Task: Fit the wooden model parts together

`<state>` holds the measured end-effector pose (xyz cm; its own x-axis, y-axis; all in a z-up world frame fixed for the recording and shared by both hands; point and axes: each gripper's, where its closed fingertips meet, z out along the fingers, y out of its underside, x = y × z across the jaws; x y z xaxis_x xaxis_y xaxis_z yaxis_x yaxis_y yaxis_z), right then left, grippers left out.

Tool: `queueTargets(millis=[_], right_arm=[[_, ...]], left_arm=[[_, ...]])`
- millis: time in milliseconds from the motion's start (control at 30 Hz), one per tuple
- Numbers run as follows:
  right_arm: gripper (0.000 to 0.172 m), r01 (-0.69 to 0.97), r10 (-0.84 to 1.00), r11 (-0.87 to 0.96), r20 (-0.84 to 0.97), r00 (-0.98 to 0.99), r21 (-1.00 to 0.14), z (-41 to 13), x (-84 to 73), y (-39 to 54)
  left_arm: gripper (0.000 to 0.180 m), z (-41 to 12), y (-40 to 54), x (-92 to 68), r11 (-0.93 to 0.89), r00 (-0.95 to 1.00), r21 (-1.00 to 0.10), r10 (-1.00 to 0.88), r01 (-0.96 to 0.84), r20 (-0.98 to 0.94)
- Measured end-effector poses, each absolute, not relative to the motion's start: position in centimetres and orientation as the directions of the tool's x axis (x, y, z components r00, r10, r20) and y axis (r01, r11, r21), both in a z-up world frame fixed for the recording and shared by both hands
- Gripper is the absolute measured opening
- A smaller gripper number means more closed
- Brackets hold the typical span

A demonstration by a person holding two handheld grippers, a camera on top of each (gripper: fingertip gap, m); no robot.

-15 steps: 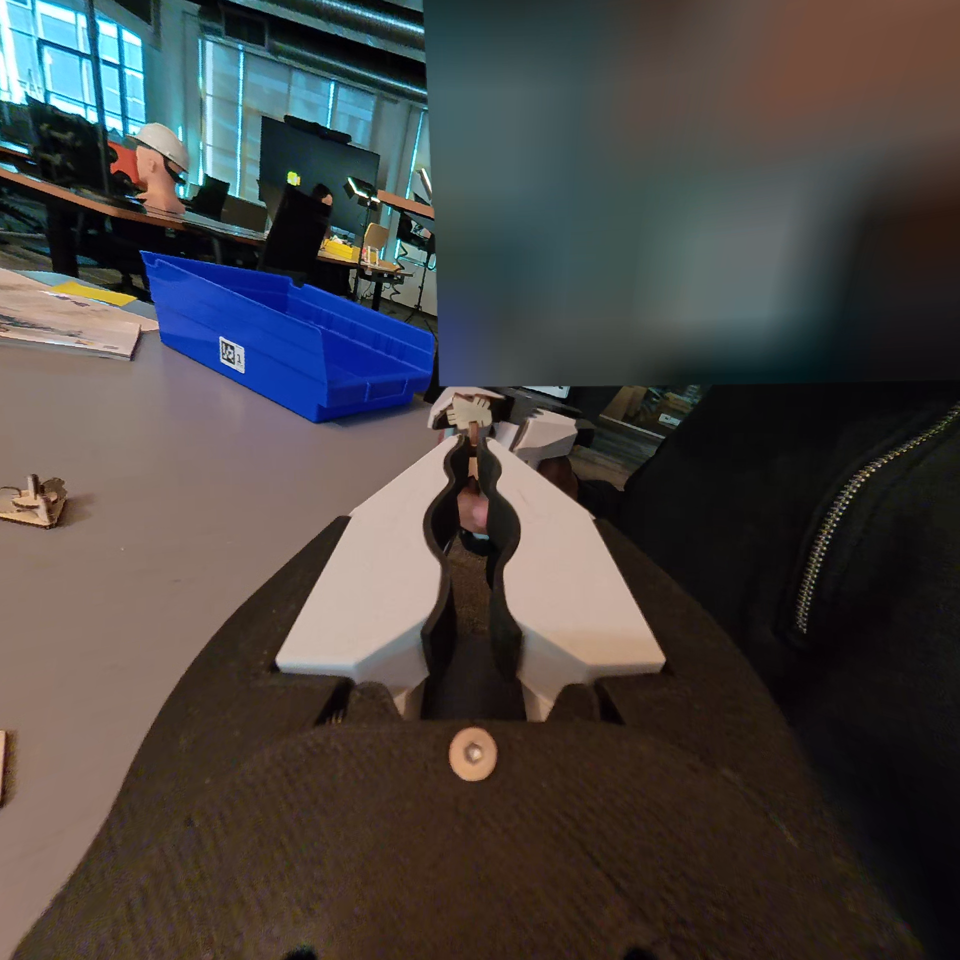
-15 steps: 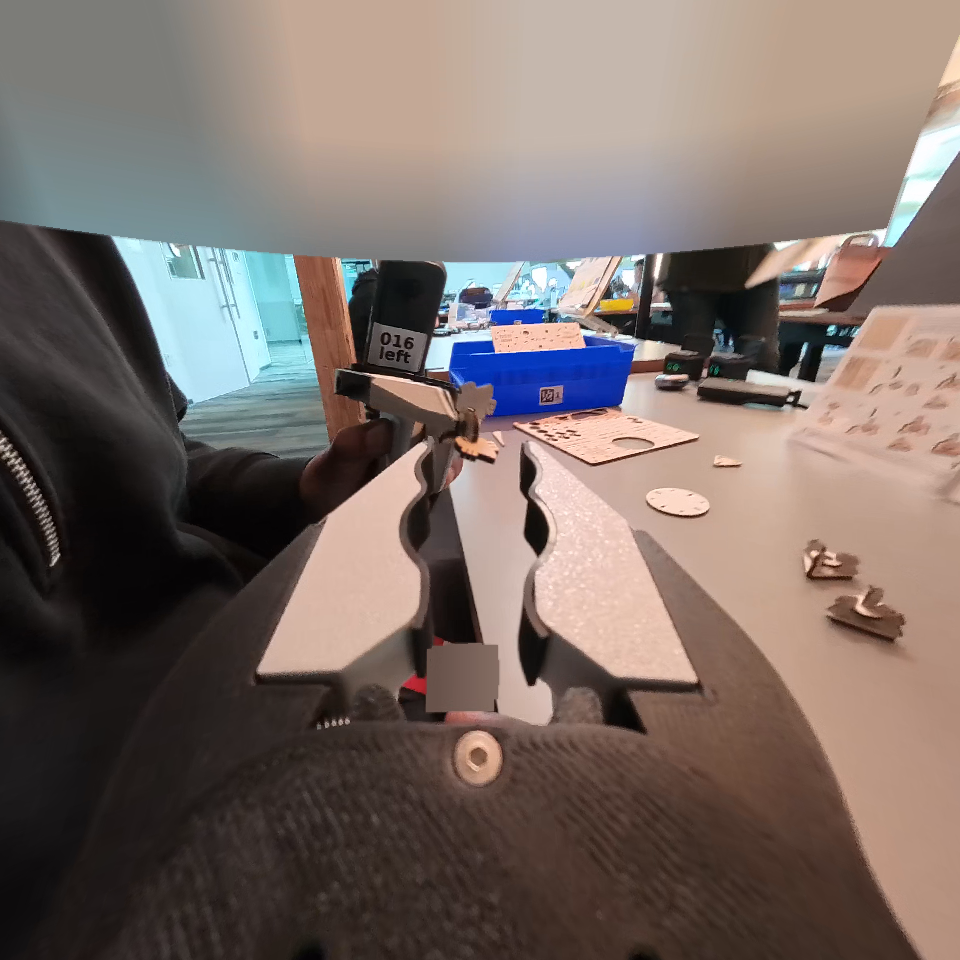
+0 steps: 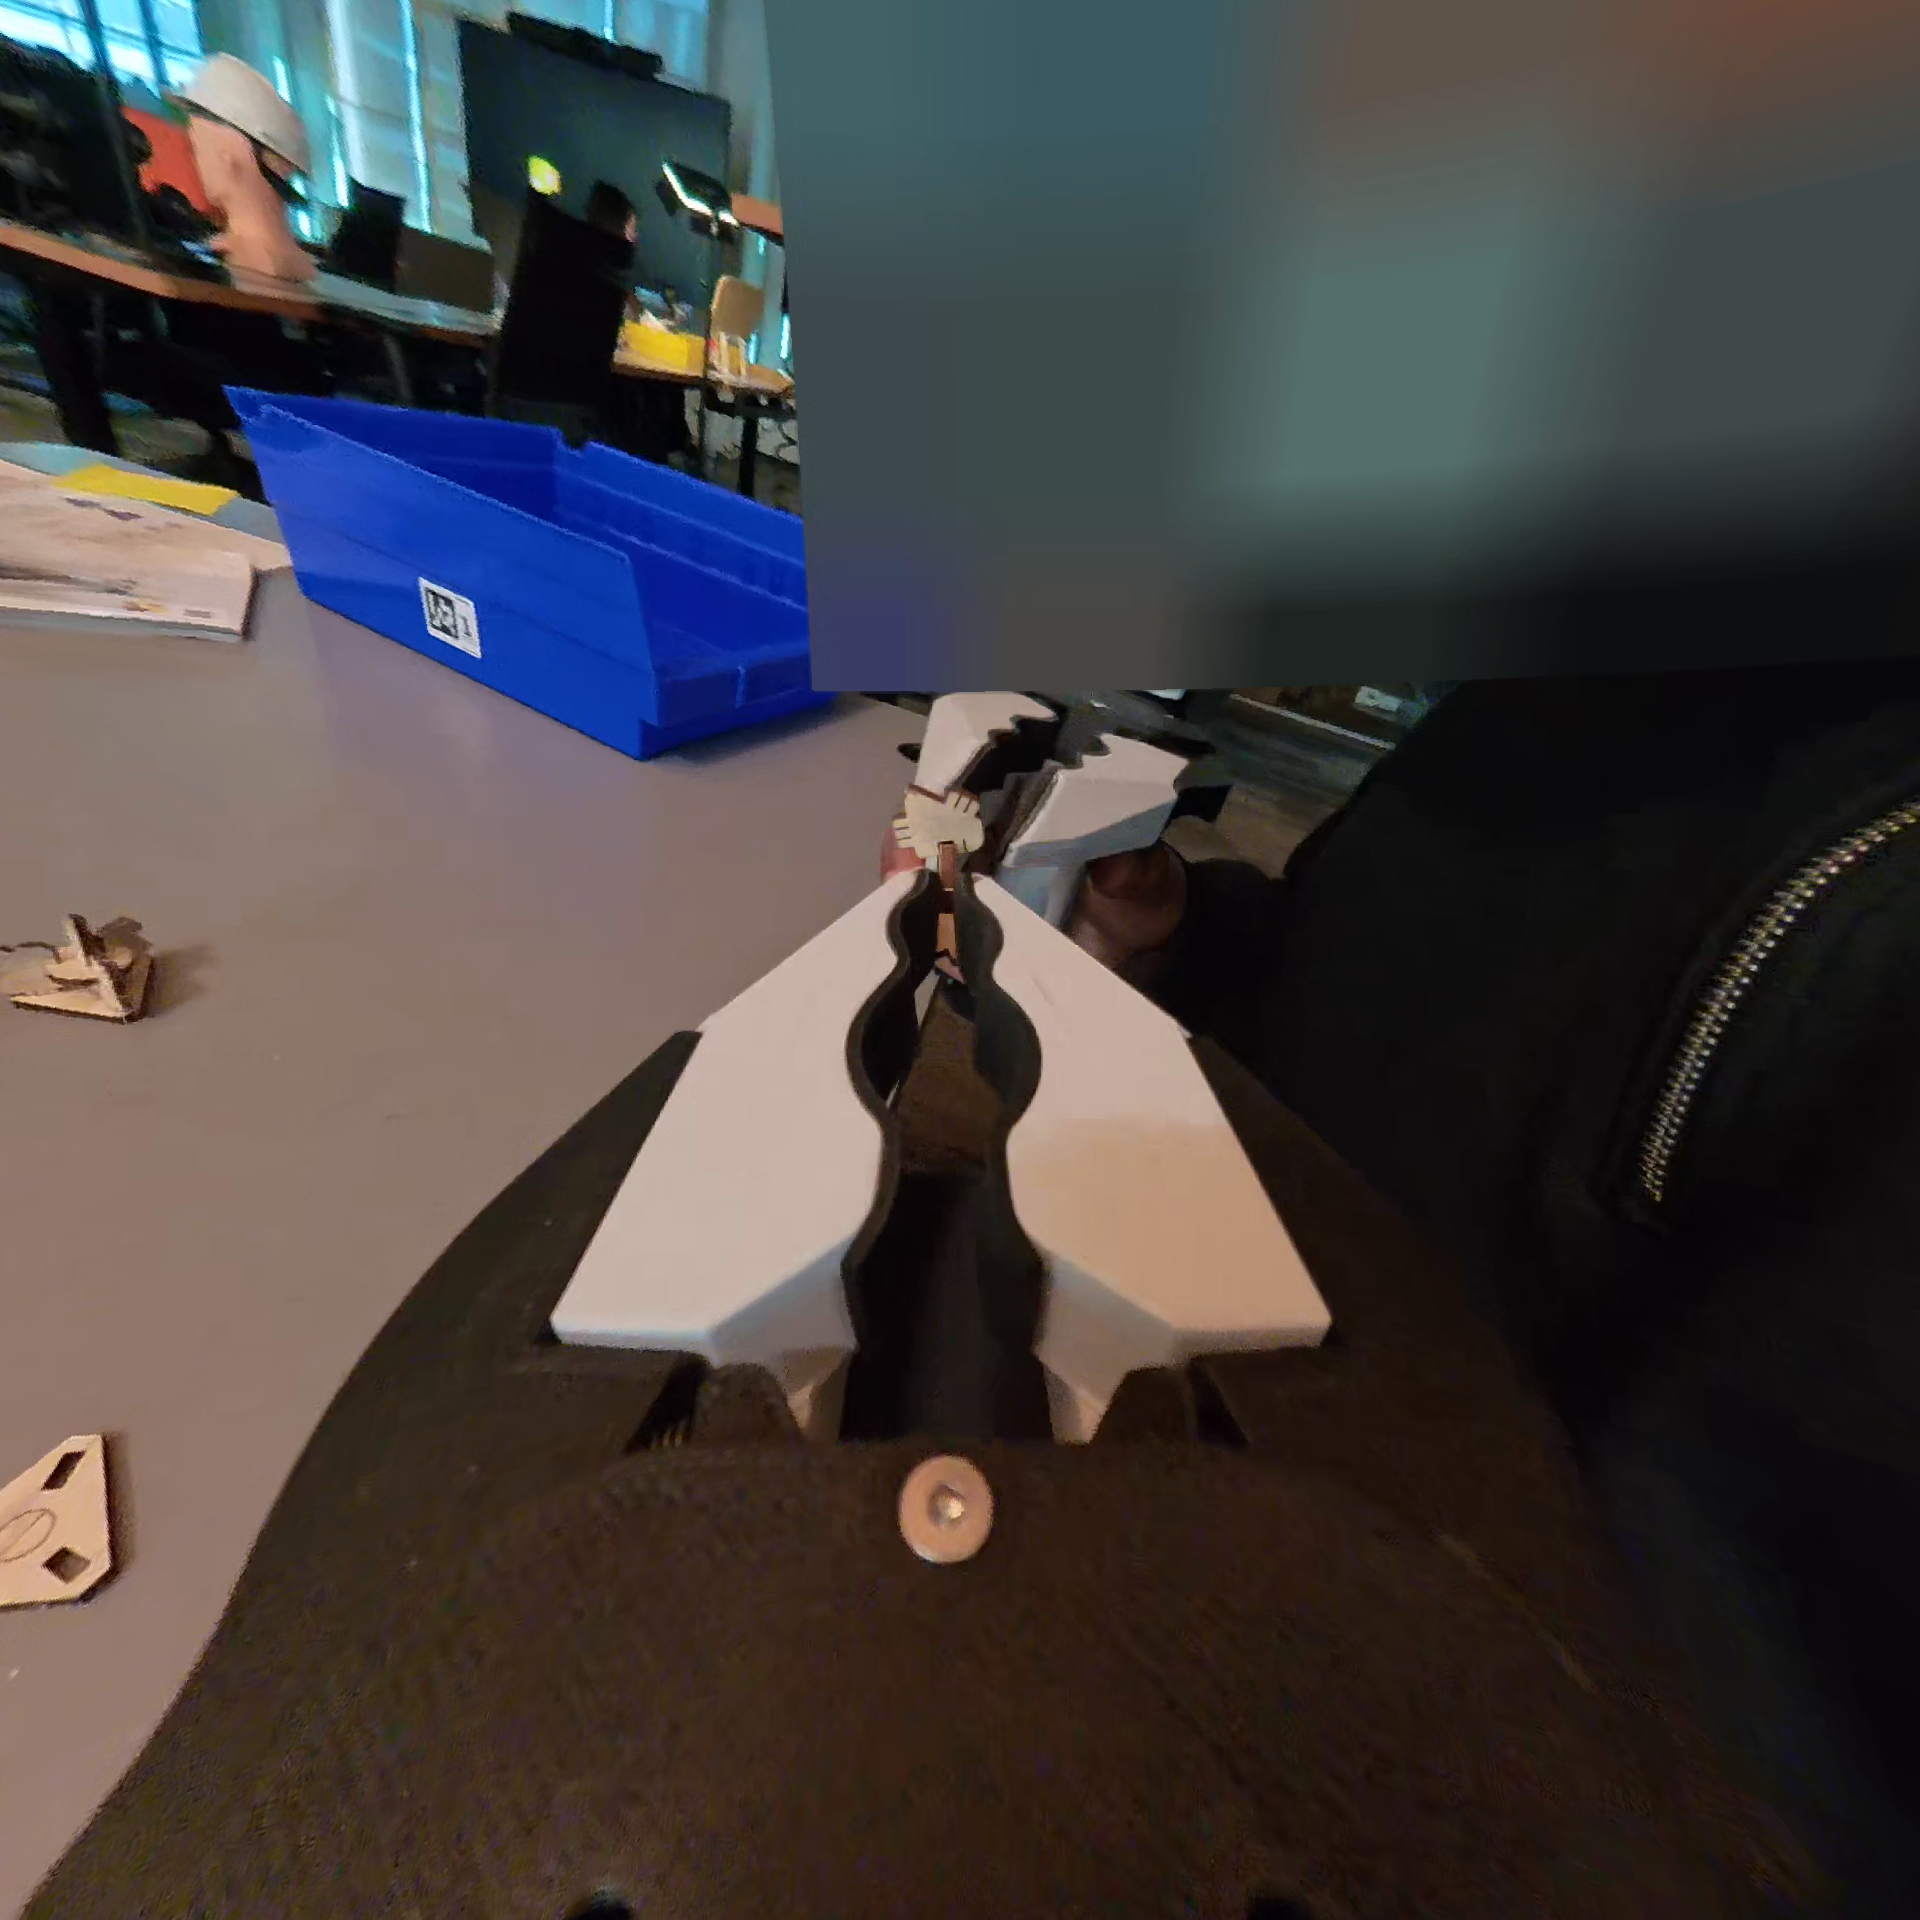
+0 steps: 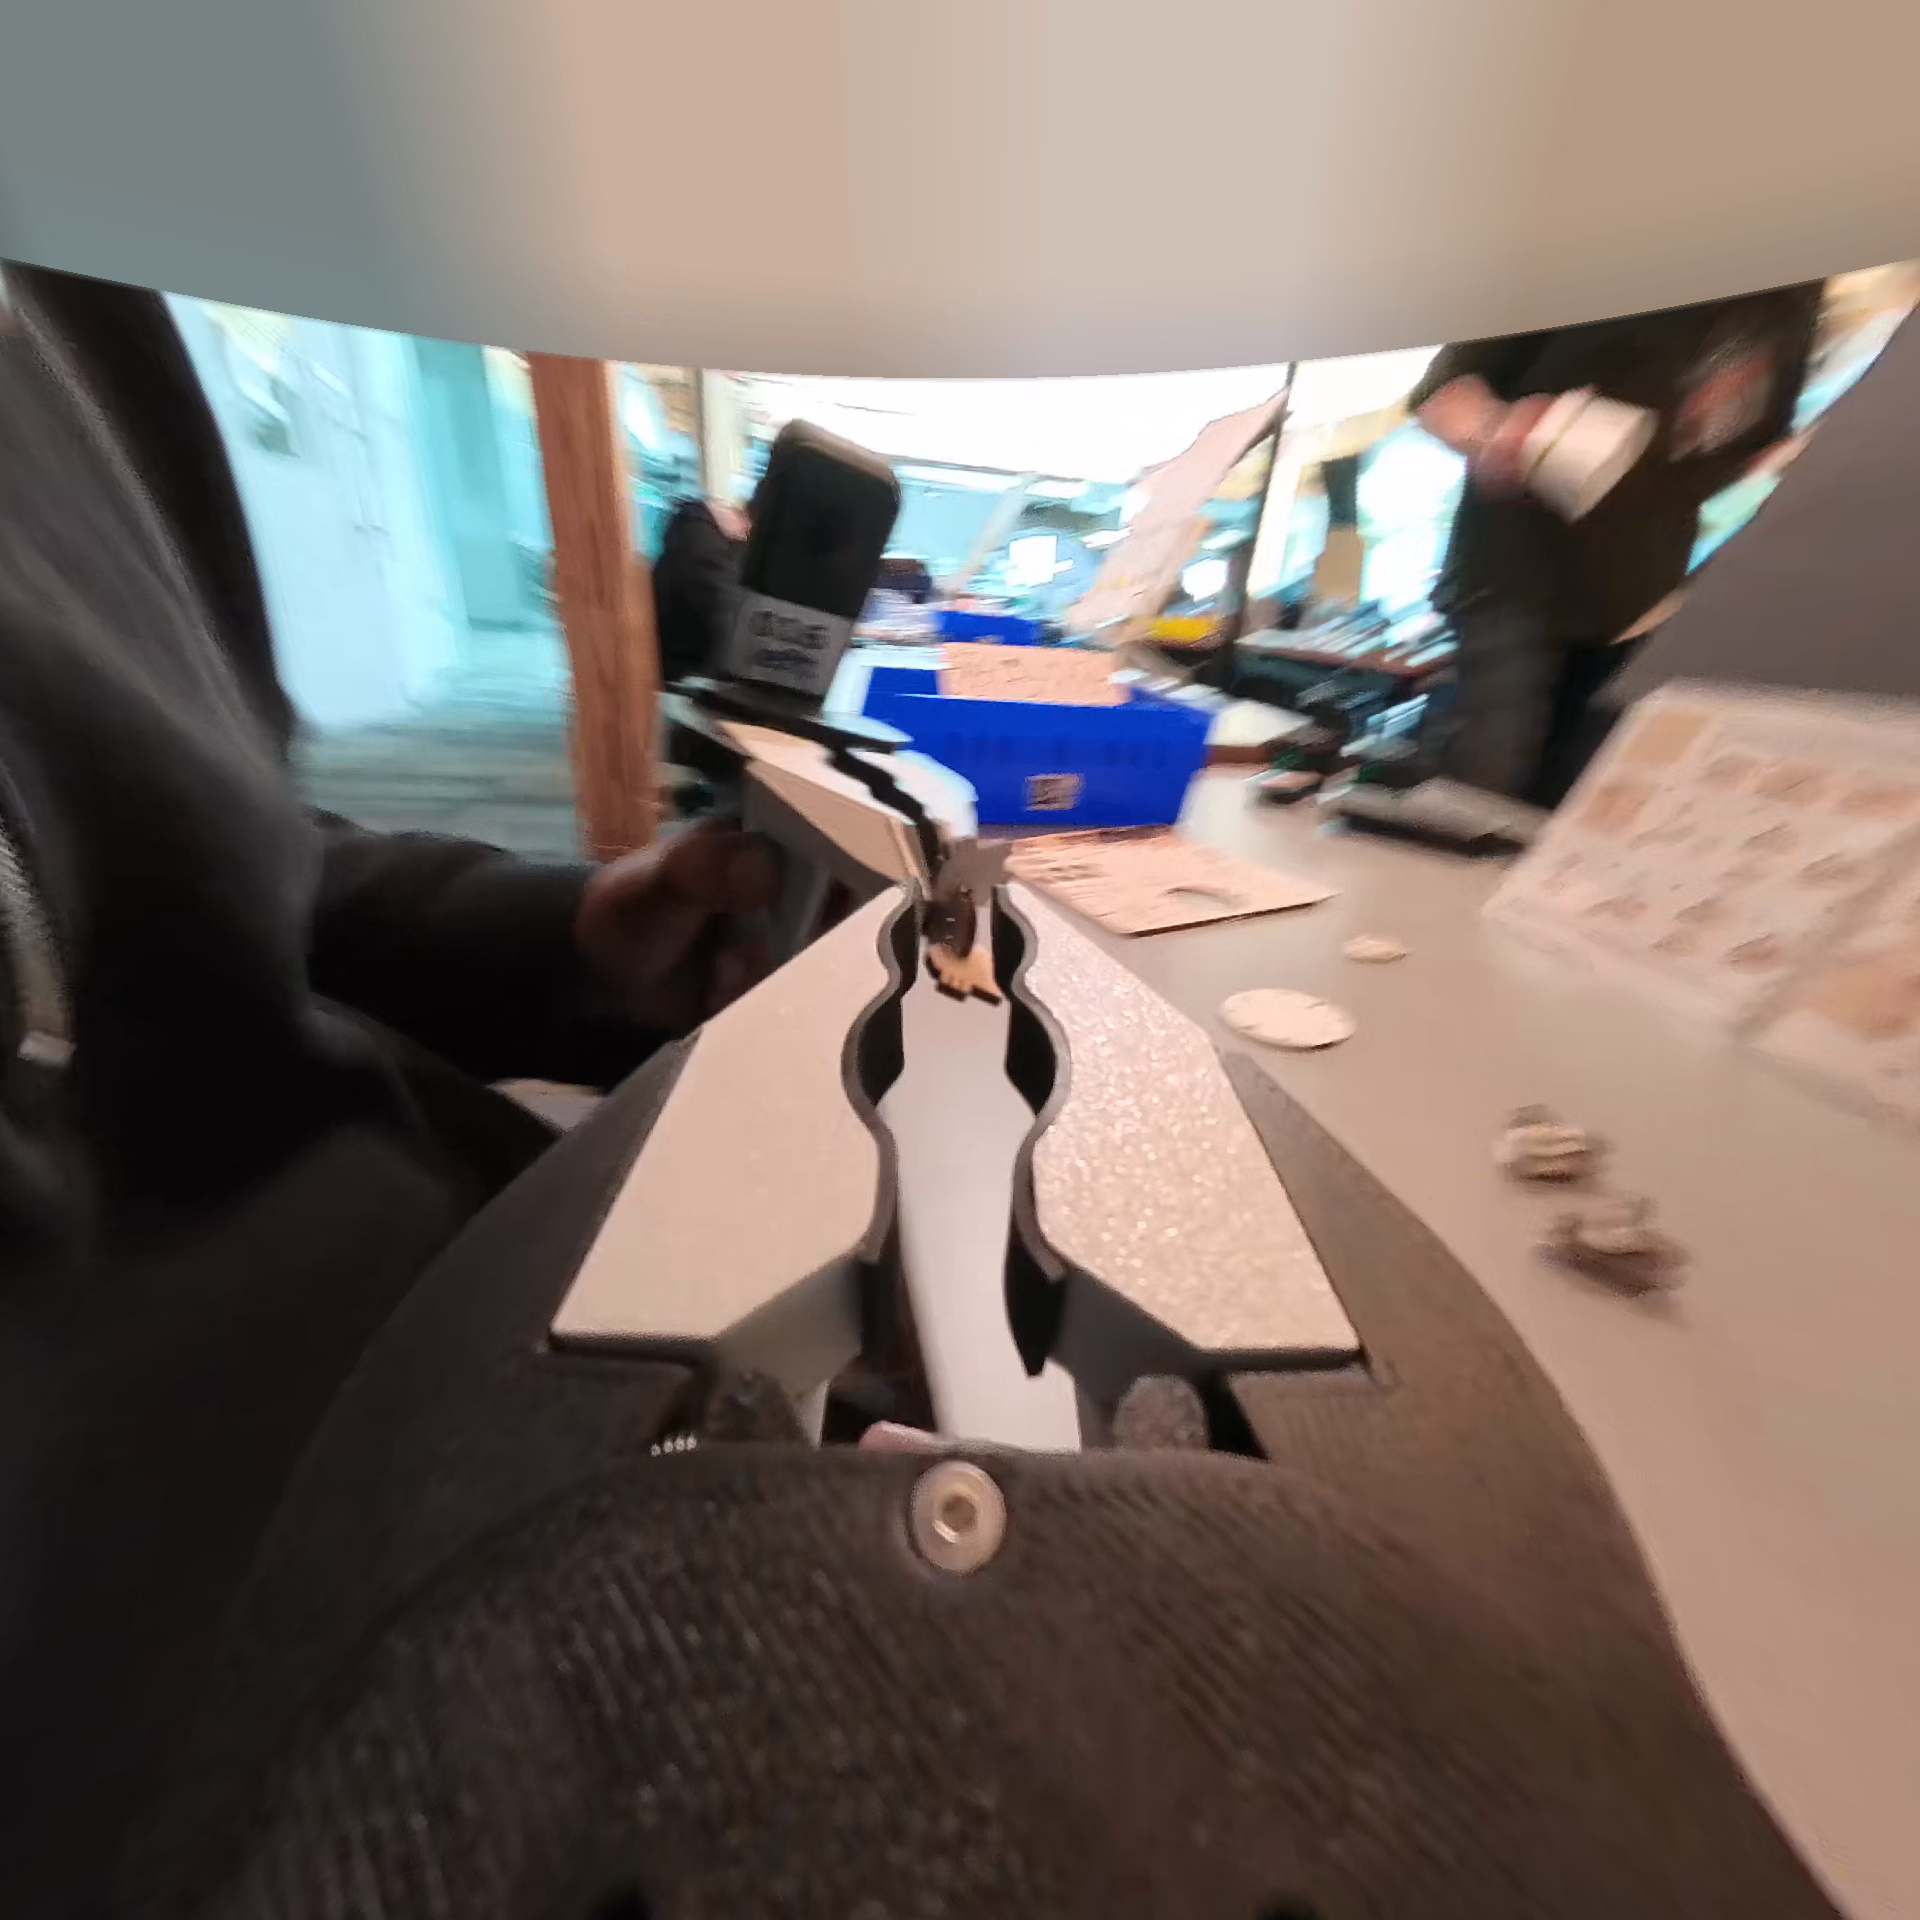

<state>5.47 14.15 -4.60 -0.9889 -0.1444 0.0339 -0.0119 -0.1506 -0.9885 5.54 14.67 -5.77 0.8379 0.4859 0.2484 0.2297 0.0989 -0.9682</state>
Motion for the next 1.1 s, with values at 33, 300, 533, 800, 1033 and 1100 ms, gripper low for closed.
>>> queueTargets(millis=[33, 300, 533, 800, 1033, 1100], right_arm=[[0.011, 0.041, -0.174, -0.141, -0.016, -0.985, -0.989, -4.6, 5.5, 14.1], [0.008, 0.213, -0.280, -0.079, -0.183, -0.942, -0.974, -5.4, 5.6, 14.1], [0.001, 0.223, -0.320, -0.031, -0.202, -0.926, -0.974, -6.3, 6.2, 13.8], [0.000, 0.248, -0.300, -0.132, -0.200, -0.933, -0.960, -5.1, 4.7, 14.6], [0.000, 0.254, -0.299, -0.205, -0.186, -0.936, -0.945, -4.3, 4.2, 15.2], [0.000, 0.240, -0.301, -0.203, -0.173, -0.938, -0.949, -4.4, 4.5, 15.1]], left_arm=[[0.002, -5.8, 14.6, 5.5, 0.101, 0.840, -0.966, 0.478, 0.238, 0.257], [0.002, -6.7, 14.5, 6.2, 0.047, 0.858, -0.954, 0.426, 0.297, 0.288], [0.002, -6.5, 14.5, 6.4, 0.058, 0.866, -0.951, 0.399, 0.305, 0.302], [0.024, -5.8, 13.7, 5.5, 0.136, 0.842, -0.955, 0.450, 0.265, 0.298], [0.029, -5.1, 14.7, 5.3, 0.255, 0.830, -0.906, 0.373, 0.339, 0.415], [0.027, -5.4, 15.0, 5.2, 0.240, 0.825, -0.909, 0.389, 0.340, 0.411]])
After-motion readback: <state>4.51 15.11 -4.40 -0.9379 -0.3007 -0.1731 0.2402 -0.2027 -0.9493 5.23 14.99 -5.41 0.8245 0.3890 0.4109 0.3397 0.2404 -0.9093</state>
